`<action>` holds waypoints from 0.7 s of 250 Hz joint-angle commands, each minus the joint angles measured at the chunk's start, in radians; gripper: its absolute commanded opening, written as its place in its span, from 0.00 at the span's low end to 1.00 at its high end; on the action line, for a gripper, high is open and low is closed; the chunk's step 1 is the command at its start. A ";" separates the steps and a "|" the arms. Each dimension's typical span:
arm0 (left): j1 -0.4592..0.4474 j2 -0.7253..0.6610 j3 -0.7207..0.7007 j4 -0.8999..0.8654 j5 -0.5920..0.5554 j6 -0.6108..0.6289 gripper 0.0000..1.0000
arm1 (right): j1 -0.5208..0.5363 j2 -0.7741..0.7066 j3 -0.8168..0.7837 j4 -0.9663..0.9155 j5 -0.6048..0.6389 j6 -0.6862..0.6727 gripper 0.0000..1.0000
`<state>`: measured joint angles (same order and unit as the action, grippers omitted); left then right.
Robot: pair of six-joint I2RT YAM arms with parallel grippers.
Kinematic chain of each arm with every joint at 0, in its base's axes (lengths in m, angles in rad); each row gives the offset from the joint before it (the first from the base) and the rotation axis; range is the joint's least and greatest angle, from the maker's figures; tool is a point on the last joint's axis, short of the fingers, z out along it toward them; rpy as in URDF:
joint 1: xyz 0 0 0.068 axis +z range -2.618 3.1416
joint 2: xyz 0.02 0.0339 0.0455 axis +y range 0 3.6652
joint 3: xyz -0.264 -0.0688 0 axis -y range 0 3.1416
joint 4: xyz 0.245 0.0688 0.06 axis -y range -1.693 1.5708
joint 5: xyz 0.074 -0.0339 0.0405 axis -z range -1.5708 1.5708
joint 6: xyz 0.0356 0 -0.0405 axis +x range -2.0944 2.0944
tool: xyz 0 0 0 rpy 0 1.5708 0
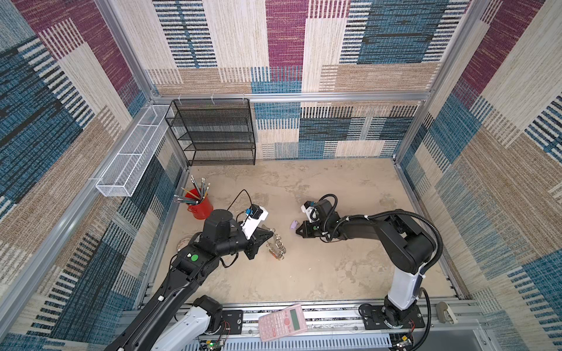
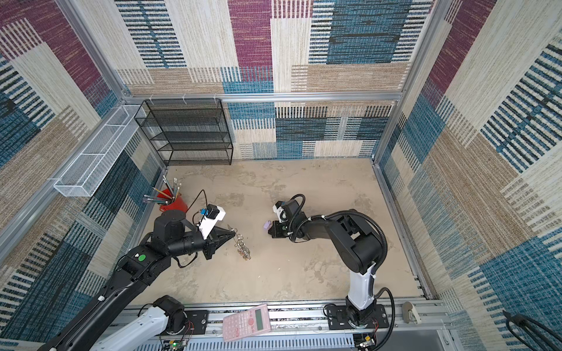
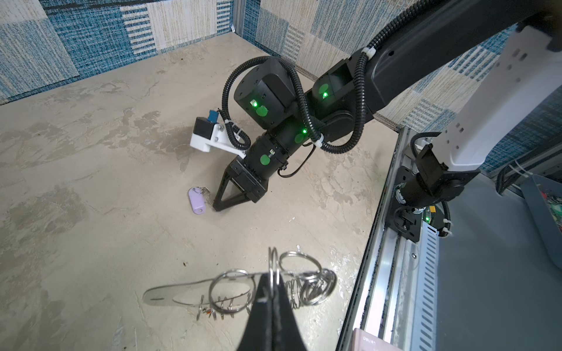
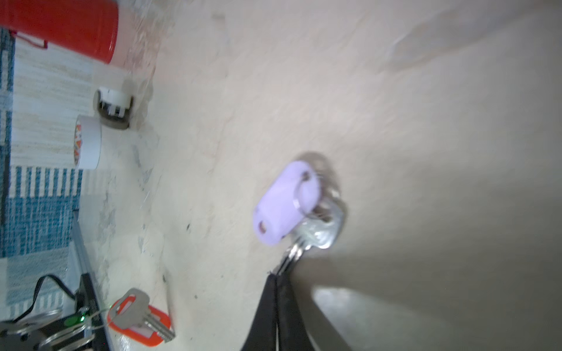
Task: Attach keys to a key ring
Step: Move the key to the center of the table.
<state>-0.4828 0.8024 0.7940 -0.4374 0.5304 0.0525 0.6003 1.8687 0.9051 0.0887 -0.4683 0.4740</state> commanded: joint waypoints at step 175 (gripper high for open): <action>0.001 -0.022 -0.007 0.032 -0.003 -0.015 0.00 | -0.013 0.042 0.247 -0.214 0.234 -0.001 0.34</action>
<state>-0.4828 0.7807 0.7891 -0.4374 0.5270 0.0521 0.5804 1.8874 1.1366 -0.1154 -0.2508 0.4805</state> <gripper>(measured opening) 0.049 0.349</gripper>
